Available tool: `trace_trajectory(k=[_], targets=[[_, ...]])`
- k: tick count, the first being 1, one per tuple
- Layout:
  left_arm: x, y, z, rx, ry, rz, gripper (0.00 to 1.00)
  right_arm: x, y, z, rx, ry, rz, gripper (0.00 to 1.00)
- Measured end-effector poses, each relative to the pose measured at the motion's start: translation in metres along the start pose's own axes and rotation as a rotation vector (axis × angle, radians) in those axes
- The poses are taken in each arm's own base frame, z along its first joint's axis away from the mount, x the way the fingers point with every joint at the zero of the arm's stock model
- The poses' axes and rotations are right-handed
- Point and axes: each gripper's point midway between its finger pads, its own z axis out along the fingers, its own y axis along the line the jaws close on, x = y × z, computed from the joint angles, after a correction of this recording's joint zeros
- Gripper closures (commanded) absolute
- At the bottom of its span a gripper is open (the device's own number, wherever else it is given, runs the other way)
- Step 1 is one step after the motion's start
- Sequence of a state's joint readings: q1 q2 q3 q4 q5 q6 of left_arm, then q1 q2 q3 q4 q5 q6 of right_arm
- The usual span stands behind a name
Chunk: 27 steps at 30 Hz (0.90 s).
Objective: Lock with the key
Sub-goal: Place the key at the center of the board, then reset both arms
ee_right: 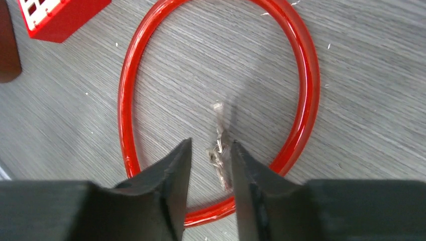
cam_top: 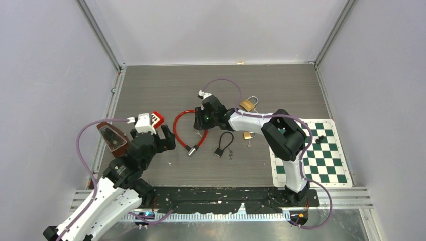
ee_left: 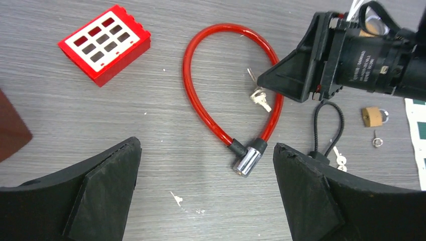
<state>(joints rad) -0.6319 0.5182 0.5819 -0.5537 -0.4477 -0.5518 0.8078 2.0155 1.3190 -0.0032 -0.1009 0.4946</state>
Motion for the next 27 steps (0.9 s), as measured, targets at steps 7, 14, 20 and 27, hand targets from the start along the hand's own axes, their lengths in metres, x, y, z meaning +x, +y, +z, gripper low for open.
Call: trace_trajectory(k=[7, 14, 20, 27], targets=[[-0.027, 0.004, -0.031, -0.012, -0.027, -0.076, 0.00, -0.004, -0.013, -0.011, 0.110, -0.014, -0.021, 0.20], [-0.025, 0.013, -0.047, -0.033, 0.011, -0.077, 0.00, -0.035, -0.043, -0.116, 0.257, -0.156, 0.013, 0.14], [-0.022, 0.021, -0.060, -0.032, 0.009, -0.104, 0.00, -0.086, -0.085, -0.283, 0.461, -0.542, 0.100, 0.14], [-0.022, 0.025, -0.070, -0.023, -0.011, -0.153, 0.00, -0.053, -0.127, -0.439, 0.668, -0.848, 0.231, 0.14]])
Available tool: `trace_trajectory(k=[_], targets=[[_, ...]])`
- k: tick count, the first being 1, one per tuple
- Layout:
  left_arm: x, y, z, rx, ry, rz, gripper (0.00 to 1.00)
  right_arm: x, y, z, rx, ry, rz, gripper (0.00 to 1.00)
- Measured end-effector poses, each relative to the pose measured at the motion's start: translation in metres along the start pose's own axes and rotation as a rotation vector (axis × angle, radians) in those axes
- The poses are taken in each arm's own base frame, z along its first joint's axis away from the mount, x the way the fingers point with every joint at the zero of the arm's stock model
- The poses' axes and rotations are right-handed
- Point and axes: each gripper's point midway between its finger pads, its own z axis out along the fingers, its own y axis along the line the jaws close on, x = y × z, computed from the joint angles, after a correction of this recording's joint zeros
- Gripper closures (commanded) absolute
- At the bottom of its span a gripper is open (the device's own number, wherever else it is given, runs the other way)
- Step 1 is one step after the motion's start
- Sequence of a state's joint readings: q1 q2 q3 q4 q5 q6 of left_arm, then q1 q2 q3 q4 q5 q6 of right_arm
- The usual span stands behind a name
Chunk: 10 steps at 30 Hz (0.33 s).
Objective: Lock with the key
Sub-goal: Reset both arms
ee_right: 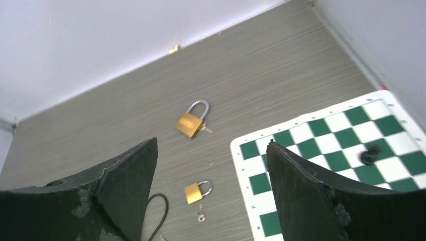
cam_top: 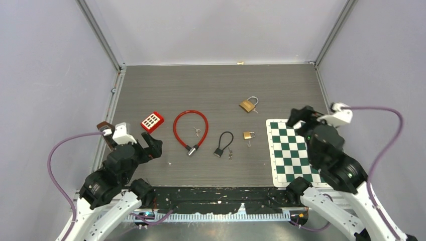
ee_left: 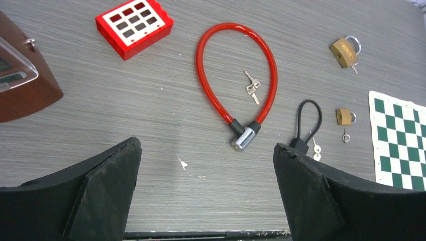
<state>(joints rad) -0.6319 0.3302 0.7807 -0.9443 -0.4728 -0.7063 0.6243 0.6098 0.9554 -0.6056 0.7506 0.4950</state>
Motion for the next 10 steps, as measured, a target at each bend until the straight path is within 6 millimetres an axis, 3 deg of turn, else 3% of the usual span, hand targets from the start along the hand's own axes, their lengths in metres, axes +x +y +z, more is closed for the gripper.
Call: trace_trajectory(k=[5, 10], targets=[[-0.002, 0.003, -0.005, 0.011, -0.020, -0.012, 0.00, -0.015, -0.054, -0.034, 0.098, -0.086, 0.042, 0.14], [-0.007, 0.007, -0.013, 0.028, -0.069, -0.055, 0.00, -0.011, -0.078, -0.043, 0.154, -0.093, 0.013, 0.14]])
